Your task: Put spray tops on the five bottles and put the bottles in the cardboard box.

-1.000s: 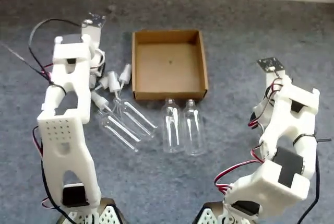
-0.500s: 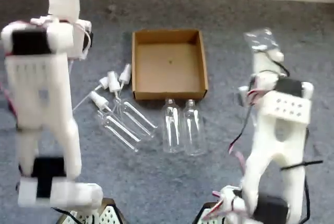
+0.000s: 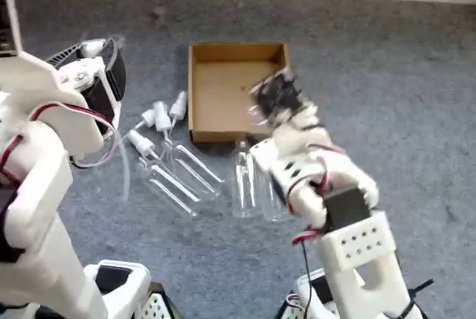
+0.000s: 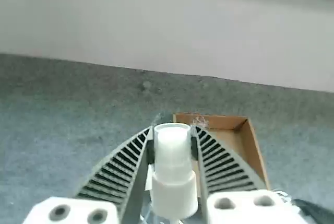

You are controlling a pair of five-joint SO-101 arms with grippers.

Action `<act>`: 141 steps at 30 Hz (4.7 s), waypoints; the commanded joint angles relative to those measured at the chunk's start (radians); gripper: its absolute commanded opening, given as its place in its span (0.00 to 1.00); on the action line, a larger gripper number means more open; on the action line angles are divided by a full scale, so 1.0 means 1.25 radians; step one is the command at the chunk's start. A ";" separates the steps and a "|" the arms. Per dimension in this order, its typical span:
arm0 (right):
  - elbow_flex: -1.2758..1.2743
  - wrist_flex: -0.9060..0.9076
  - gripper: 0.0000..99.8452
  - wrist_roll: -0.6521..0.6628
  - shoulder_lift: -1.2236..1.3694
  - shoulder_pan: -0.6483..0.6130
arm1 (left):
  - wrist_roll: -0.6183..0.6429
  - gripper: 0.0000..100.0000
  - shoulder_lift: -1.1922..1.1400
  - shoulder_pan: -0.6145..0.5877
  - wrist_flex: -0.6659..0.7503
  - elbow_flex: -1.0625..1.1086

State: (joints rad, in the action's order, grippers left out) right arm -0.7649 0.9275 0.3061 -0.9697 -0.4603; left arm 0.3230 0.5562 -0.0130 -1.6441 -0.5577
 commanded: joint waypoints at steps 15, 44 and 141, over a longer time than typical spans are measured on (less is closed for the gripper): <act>-0.240 -0.180 0.00 -0.006 -0.246 -0.166 | 0.140 0.00 0.109 0.014 0.056 0.177; -0.154 -0.185 0.00 -0.010 -0.035 -0.373 | 0.196 0.00 0.833 -0.089 0.870 1.220; -0.044 -0.253 0.00 -0.252 -0.029 -0.095 | -0.166 0.21 0.834 0.093 0.729 1.492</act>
State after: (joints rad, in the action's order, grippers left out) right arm -0.9383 0.6743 -0.0023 -0.9958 -0.6536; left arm 0.1250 1.6042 0.1619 -0.7265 1.3449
